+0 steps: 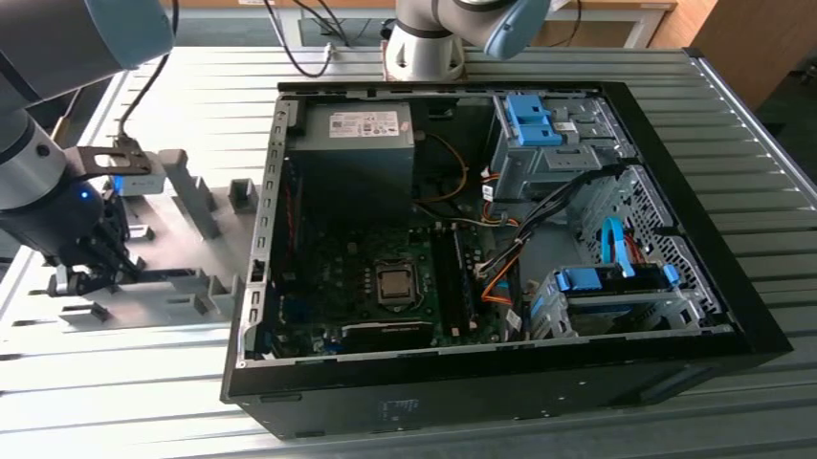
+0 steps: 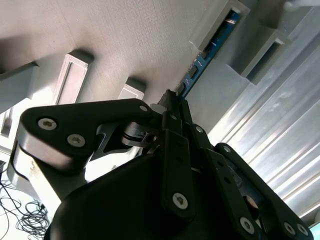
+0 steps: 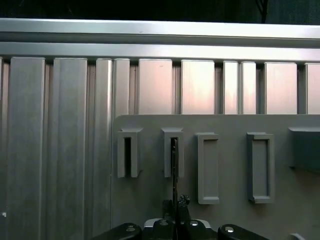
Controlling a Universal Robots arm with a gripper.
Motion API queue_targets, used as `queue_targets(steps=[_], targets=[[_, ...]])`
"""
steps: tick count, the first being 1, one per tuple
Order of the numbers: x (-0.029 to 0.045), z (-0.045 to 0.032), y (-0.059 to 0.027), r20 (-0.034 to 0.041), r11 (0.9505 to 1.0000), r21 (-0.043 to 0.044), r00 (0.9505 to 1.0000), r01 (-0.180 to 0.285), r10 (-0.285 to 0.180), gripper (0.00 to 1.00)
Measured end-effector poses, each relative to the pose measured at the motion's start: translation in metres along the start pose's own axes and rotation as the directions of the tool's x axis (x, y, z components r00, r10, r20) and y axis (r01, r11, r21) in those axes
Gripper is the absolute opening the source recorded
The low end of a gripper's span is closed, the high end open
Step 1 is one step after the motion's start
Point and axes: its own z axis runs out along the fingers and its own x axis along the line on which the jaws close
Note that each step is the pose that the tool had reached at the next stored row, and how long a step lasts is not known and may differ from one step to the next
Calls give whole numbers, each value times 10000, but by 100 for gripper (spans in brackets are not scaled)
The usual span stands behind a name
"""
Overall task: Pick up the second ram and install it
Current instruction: 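Pick up the second ram and move it above second insertion slot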
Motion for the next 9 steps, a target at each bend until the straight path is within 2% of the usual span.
queue_targets(steps=[9], targets=[[-7,-196,-1,1,10000,1,10000,-3,3,14]])
